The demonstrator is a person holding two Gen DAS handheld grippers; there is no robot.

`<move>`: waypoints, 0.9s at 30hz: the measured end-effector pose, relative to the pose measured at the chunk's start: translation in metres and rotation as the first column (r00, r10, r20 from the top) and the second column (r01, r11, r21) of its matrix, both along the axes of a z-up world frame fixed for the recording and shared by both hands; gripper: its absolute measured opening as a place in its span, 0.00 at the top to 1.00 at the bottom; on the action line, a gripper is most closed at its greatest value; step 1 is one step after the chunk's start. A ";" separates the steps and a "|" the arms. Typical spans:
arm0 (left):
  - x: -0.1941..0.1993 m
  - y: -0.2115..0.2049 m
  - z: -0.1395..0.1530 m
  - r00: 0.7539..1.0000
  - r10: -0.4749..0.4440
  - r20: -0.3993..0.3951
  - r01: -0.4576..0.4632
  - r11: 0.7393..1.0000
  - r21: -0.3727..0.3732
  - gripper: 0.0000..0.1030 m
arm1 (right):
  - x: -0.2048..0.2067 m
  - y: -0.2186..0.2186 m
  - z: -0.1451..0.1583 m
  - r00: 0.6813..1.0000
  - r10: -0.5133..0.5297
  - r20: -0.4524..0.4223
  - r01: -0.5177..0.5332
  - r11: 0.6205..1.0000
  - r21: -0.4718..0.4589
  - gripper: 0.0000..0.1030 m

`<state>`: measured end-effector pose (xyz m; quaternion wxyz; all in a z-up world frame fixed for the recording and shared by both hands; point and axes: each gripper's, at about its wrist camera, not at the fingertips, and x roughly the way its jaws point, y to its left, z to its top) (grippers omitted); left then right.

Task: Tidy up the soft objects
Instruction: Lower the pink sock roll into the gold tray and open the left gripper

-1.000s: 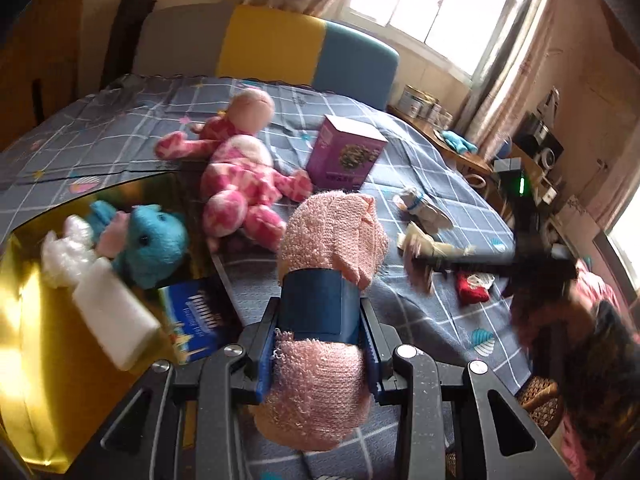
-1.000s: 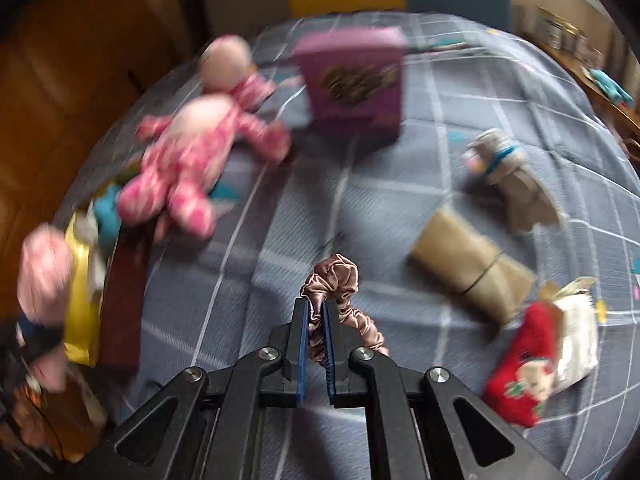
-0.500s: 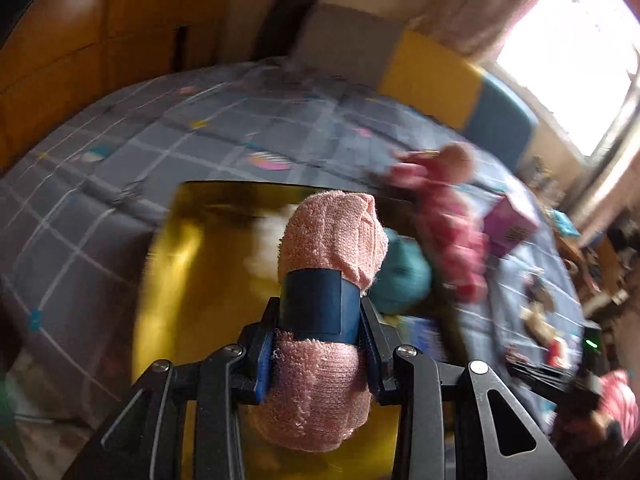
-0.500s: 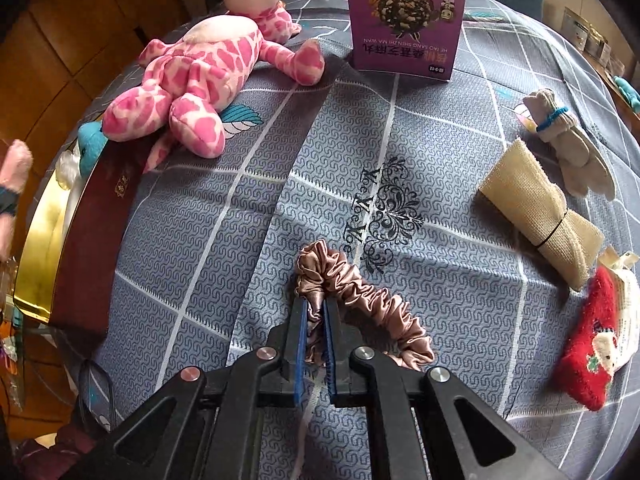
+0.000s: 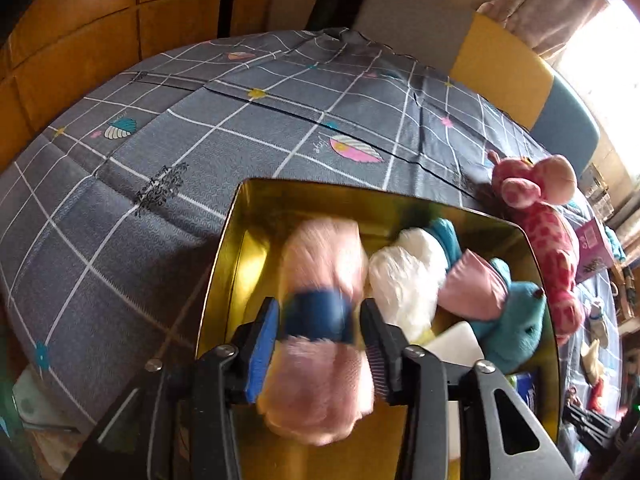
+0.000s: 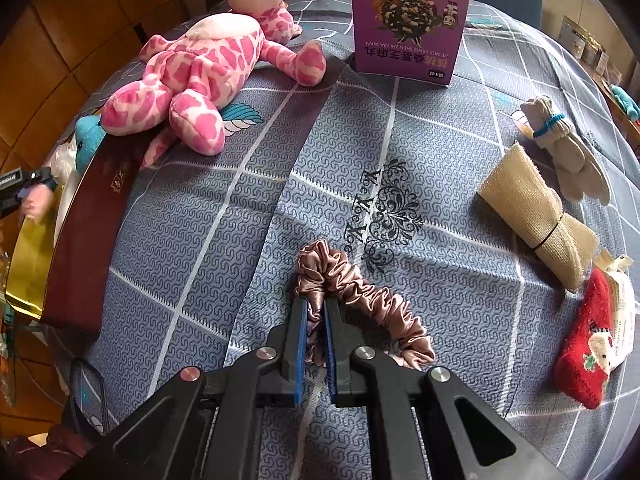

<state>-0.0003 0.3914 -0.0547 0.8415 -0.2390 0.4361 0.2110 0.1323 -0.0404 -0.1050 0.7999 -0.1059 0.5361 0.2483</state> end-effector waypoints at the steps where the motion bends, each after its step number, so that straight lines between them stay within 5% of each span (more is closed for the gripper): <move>1: 0.002 0.002 -0.002 1.000 0.004 0.001 -0.004 1.000 0.003 0.51 | -0.001 0.001 0.000 1.000 0.001 0.004 -0.001 1.000 -0.005 0.93; 4: 0.004 0.005 -0.001 1.000 0.018 0.005 -0.018 1.000 0.026 0.49 | -0.002 0.005 -0.002 1.000 0.004 0.016 -0.004 1.000 -0.023 0.93; 7: -0.003 -0.003 0.008 0.999 0.019 0.026 -0.021 0.998 0.065 0.36 | -0.002 0.007 -0.003 1.000 0.004 0.024 -0.004 0.999 -0.032 0.93; 14: -0.041 -0.056 0.045 0.994 0.009 0.106 -0.037 0.966 0.257 0.13 | -0.003 0.004 -0.005 0.999 -0.008 0.046 0.009 1.000 -0.014 0.93; 27: -0.084 -0.115 0.075 0.986 0.020 0.164 -0.072 0.944 0.321 0.02 | -0.017 0.005 -0.005 0.992 -0.016 0.122 0.020 0.999 -0.030 0.93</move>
